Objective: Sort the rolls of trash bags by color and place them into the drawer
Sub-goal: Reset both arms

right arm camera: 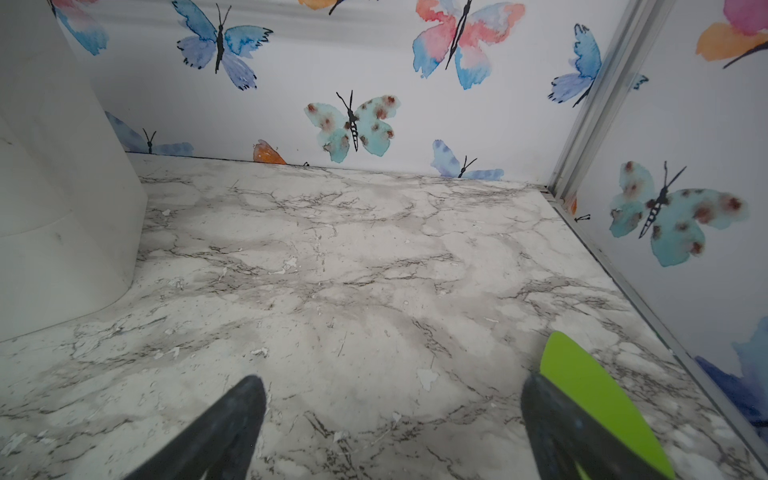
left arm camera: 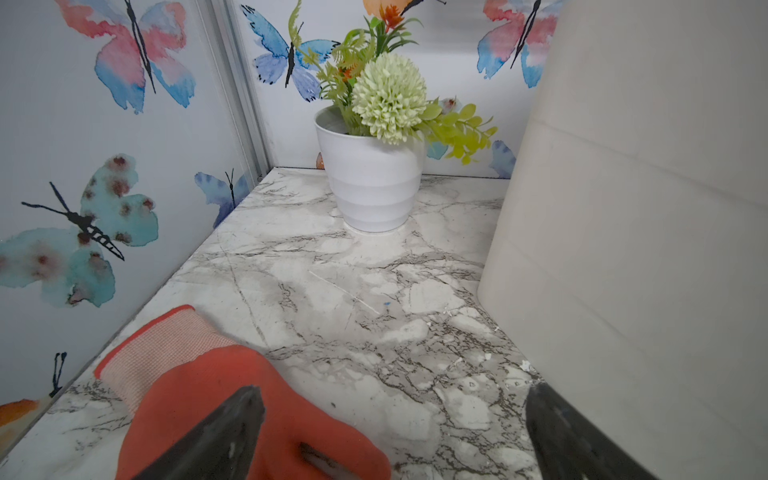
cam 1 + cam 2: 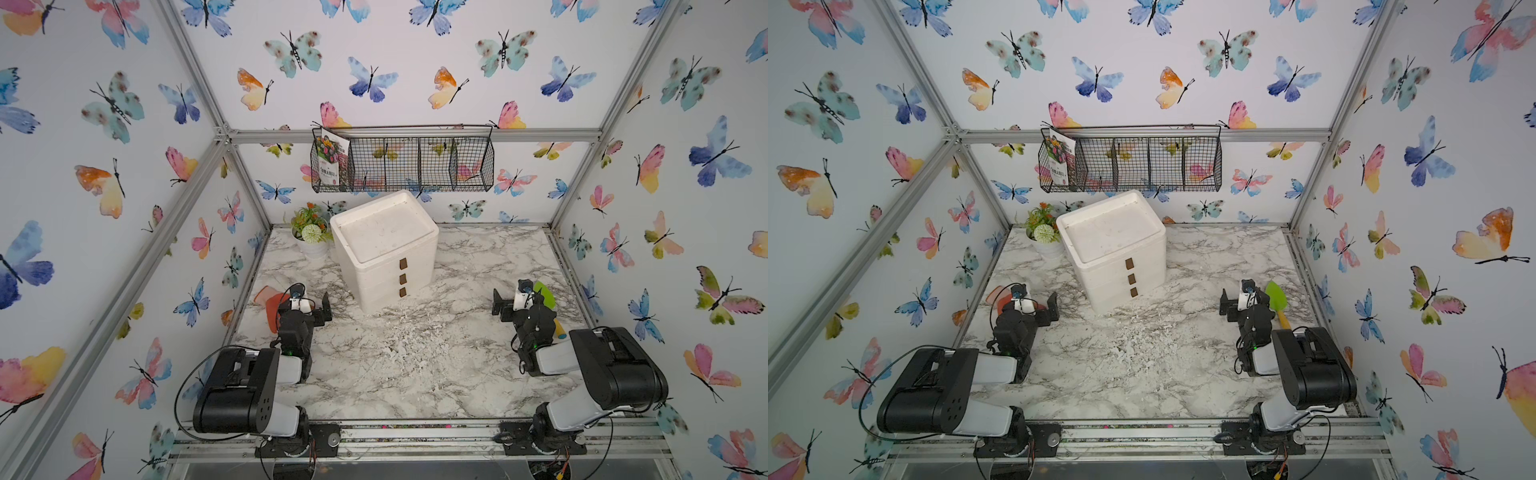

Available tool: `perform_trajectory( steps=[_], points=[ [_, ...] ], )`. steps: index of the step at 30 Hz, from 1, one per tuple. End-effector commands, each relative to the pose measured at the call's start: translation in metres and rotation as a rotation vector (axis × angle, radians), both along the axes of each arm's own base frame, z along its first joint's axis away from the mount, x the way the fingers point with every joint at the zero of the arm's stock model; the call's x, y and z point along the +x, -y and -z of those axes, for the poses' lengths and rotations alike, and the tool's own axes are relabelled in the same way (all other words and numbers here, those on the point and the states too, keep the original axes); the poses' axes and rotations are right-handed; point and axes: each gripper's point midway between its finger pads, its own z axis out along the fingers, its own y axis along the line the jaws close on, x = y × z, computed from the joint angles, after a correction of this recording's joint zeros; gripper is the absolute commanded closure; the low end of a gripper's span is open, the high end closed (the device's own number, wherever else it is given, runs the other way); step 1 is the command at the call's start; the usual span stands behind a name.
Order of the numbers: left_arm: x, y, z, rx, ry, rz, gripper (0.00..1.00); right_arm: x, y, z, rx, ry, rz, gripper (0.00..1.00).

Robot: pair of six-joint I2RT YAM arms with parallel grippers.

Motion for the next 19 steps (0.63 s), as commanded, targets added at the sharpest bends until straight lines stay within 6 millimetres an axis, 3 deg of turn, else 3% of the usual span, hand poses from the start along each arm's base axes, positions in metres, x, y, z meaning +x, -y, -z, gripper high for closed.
perform_trajectory(
  steps=[1,19],
  points=[
    [0.0016,0.0022,-0.0064,-0.006,0.013,0.015,0.01,0.0027,0.0061,0.0009,0.011,-0.007,0.031,0.01],
    [0.0024,0.0020,-0.0060,-0.005,0.010,0.014,0.01,0.0030,0.0058,0.0006,0.012,-0.006,0.030,0.01]
  ],
)
